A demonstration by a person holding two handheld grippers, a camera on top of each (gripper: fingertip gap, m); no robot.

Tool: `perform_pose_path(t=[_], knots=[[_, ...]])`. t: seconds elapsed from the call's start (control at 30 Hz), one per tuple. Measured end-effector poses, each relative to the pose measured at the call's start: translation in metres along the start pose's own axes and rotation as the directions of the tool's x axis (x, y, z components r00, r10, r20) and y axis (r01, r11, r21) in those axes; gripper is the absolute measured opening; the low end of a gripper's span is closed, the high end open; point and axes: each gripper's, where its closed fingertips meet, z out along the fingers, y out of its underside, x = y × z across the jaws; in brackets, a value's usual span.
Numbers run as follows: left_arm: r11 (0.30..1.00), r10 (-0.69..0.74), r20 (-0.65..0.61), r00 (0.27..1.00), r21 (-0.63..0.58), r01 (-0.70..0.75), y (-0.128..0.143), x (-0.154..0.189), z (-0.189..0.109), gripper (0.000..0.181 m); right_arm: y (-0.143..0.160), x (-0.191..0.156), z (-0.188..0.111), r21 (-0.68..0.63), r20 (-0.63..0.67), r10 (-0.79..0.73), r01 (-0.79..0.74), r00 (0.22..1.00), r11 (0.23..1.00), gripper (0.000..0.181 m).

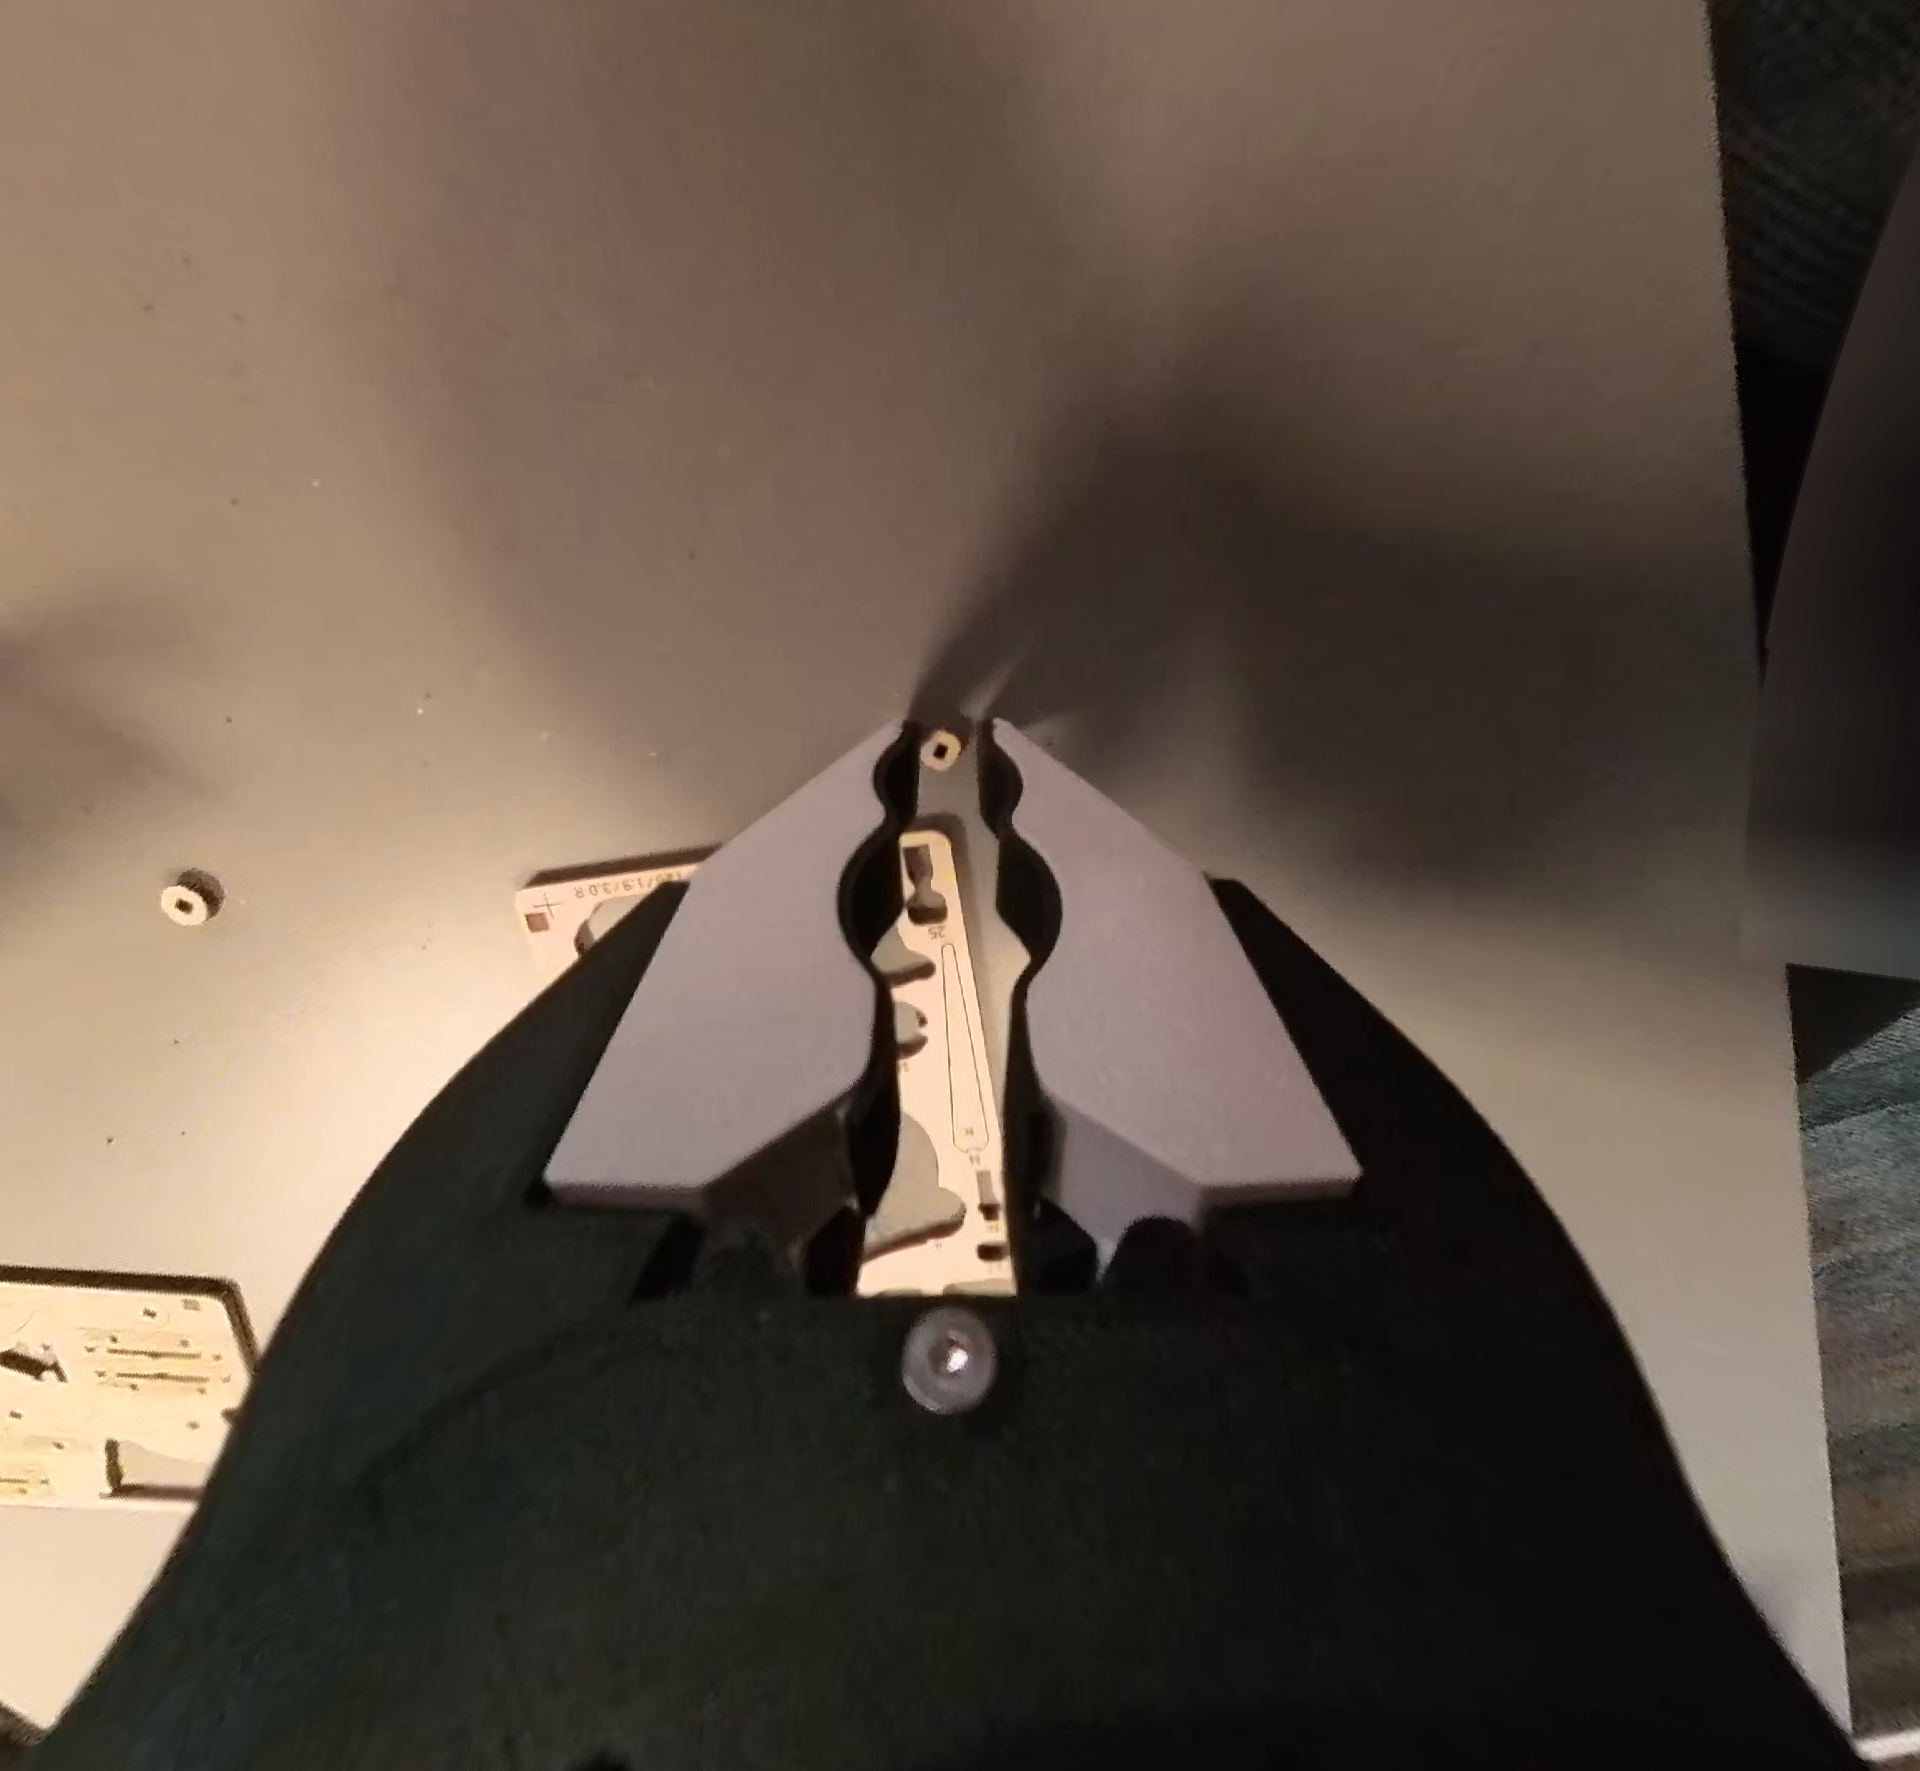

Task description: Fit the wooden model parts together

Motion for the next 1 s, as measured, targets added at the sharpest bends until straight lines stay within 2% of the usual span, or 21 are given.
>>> perform_pose_path(t=[0.57,0.67,0.8,0.87,1.0], knots=[[1.000,-0.026,0.018,1.000,0.006,0.025,0.006,-0.002,-0.001,0.006,0.000,0.001,0.003,-0.005,0.006,-0.003,0.003,1.000,1.000,0.008],[0.985,-0.157,0.043,0.987,0.079,0.153,0.002,-0.006,-0.001,0.006,0.002,0.002,0.004,-0.008,0.007,0.003,-0.003,1.000,1.000,0.008],[0.890,-0.435,0.066,0.898,0.185,0.417,-0.007,-0.006,0.000,0.005,0.003,0.004,0.003,-0.001,0.004,0.011,-0.011,1.000,1.000,0.008],[0.861,-0.489,0.076,0.869,0.204,0.467,-0.011,-0.001,0.001,0.006,0.003,0.004,0.003,-0.001,0.004,0.011,-0.011,1.000,1.000,0.008],[0.848,-0.503,0.109,0.857,0.253,0.465,-0.017,0.004,0.003,0.008,0.003,0.003,0.005,-0.006,0.010,0.005,-0.005,1.000,1.000,0.008]])
